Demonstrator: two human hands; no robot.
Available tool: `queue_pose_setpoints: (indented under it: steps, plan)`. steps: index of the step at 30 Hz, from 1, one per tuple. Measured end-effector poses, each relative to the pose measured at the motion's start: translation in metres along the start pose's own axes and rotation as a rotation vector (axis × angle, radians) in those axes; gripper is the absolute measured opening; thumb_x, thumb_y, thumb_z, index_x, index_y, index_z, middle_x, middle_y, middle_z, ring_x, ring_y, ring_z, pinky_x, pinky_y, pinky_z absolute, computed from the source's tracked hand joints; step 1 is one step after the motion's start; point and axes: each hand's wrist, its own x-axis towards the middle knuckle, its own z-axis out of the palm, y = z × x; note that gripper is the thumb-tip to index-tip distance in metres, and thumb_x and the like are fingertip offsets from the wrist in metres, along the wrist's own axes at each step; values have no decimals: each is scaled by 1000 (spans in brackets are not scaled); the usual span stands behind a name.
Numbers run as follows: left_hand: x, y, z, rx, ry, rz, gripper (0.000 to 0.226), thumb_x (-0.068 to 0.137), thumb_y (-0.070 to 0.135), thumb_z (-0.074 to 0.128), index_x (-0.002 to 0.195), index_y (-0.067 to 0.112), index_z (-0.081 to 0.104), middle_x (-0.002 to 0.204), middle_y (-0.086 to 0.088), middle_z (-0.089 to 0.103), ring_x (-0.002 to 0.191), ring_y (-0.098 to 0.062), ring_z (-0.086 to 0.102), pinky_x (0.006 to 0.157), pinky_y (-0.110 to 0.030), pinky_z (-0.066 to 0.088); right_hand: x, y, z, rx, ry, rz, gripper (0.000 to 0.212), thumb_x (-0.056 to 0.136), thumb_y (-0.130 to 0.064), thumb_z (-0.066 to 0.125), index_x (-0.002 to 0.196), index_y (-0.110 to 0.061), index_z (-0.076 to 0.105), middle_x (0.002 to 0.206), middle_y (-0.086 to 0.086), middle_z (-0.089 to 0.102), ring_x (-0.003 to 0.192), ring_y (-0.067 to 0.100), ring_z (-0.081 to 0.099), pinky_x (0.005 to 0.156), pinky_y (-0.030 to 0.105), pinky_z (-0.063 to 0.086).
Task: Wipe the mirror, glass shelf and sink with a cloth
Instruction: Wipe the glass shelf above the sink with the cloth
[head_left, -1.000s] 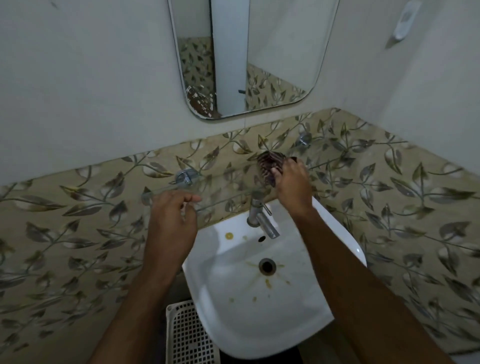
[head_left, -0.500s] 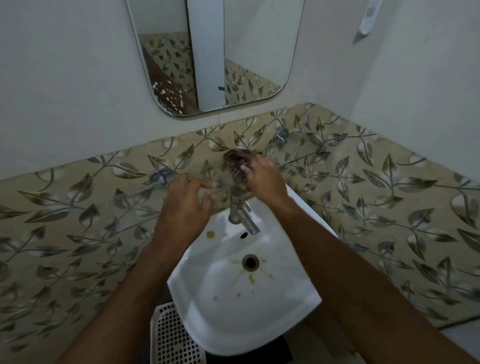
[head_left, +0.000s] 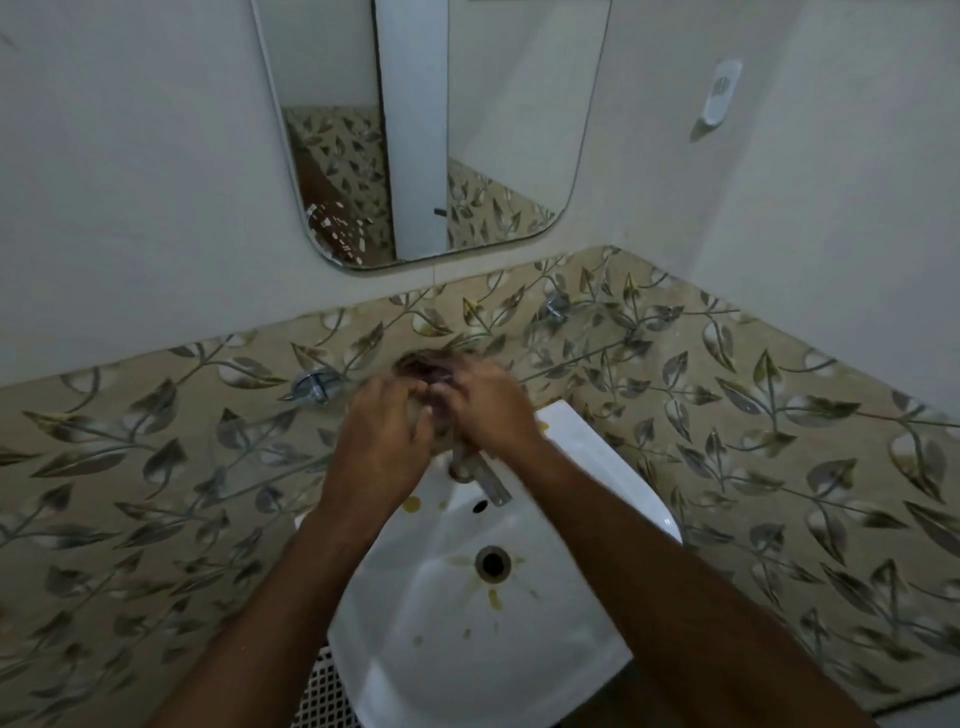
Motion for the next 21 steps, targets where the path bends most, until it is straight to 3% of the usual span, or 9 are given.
queue_pose_setpoints:
  steps: [4,7,9,13,15,21]
  plan:
    - [-3,-23,-17,14,-105,14,26,94,22,57,118,15,65,115,-8,59,112,-26,56,96,-41,47,29,88,-24,-109,18,323,53,101,-51,42,138,-15,55,140,9,55,129,31,47,108,41,40]
    - [3,-42,-25,81,-144,55,33,90,29,52,116,15,67,114,-8,63,112,-27,57,93,-31,41,34,100,-28,-138,17,445,58,102,-50,39,145,-11,47,151,11,46,140,32,36,115,44,32]
    - [7,-45,-23,87,-129,38,35,89,29,50,115,14,68,112,-9,64,110,-28,58,92,-30,39,27,72,-21,-101,12,432,55,102,-49,40,144,-16,49,151,7,46,140,32,35,115,45,32]
    - [14,-20,-9,44,-167,102,31,93,29,50,116,16,66,112,-5,59,111,-25,52,94,-35,40,-6,14,2,-50,-40,52,57,101,-52,39,145,-18,50,151,3,49,142,26,36,119,41,29]
    - [12,-10,-3,10,-187,140,23,94,19,59,117,16,65,113,-2,55,111,-20,47,95,-35,39,-9,19,0,-64,-74,-21,64,99,-57,32,147,-18,48,153,1,46,144,22,34,120,39,28]
    - [8,-15,8,68,-180,97,32,95,23,60,125,15,61,122,-7,57,119,-27,50,99,-38,43,31,108,-39,-112,-4,252,45,102,-43,44,138,-18,55,134,10,59,121,33,54,102,40,44]
